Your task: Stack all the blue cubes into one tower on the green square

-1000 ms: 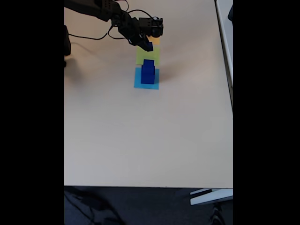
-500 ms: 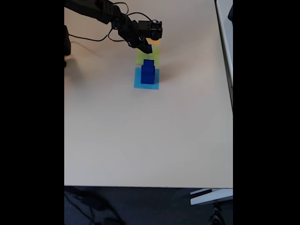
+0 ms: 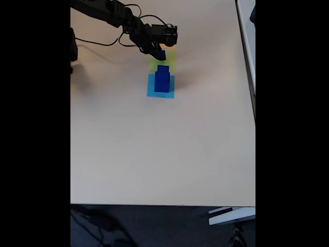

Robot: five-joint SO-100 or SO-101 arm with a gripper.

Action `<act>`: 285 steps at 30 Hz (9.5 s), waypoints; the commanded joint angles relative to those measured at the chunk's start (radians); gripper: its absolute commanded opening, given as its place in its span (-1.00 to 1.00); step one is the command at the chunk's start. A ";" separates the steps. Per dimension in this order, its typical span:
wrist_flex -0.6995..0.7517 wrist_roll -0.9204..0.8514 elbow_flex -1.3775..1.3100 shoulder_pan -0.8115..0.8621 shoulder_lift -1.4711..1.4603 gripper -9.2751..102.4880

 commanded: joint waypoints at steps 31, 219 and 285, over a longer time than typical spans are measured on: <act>-0.020 0.034 0.008 0.017 0.006 -0.61; 0.525 -0.046 -0.480 -0.009 0.014 -0.84; 0.407 -0.021 -0.314 0.035 0.035 -0.79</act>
